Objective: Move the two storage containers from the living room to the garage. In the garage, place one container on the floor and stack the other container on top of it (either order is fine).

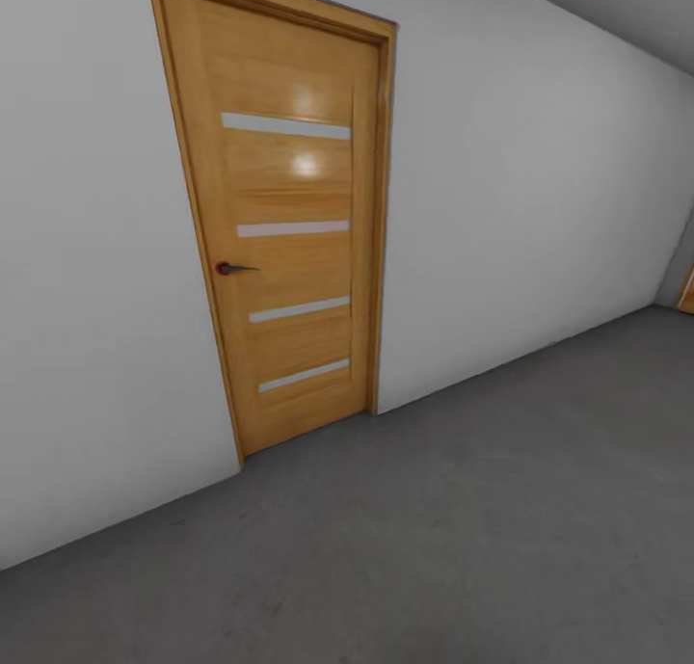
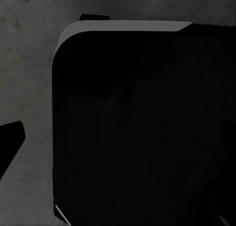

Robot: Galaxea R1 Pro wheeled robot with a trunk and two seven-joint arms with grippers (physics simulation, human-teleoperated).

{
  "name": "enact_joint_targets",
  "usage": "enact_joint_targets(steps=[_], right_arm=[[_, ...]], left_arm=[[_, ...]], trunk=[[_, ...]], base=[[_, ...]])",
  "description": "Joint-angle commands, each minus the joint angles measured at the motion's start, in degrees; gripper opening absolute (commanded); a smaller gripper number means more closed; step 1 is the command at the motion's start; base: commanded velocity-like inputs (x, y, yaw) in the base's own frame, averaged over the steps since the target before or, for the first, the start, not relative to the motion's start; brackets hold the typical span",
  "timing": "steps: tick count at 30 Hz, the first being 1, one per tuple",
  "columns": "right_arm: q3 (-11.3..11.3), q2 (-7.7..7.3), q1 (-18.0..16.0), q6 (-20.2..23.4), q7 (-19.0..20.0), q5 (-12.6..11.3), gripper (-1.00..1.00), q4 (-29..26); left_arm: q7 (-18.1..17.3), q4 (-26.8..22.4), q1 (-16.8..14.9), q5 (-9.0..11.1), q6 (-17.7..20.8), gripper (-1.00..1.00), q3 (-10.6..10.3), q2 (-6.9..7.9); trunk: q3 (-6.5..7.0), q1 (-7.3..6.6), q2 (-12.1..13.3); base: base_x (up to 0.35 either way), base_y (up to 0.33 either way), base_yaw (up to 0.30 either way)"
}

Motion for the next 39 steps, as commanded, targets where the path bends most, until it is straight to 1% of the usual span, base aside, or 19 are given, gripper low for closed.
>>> enact_joint_targets(steps=[1, 34, 39], right_arm=[[0.0, 0.00, 0.0, -0.2, 0.0, 0.0, 1.00, 0.0], [-0.1, -0.09, 0.0, -0.2, 0.0, 0.0, 1.00, 0.0], [0.0, -0.16, 0.0, -0.2, 0.0, 0.0, 1.00, 0.0]], left_arm=[[0.0, 0.0, 0.0, 0.4, -0.1, 1.00, 0.0, -0.01], [0.0, 0.0, 0.0, 0.4, -0.1, 1.00, 0.0, -0.01], [0.0, 0.0, 0.0, 0.4, -0.1, 1.00, 0.0, -0.01]], trunk=[[-0.05, 0.03, 0.0], [-0.05, 0.03, 0.0], [-0.05, 0.03, 0.0]], base=[[0.312, -0.163, 0.266], [0.308, -0.173, 0.267], [0.302, -0.187, 0.102]])
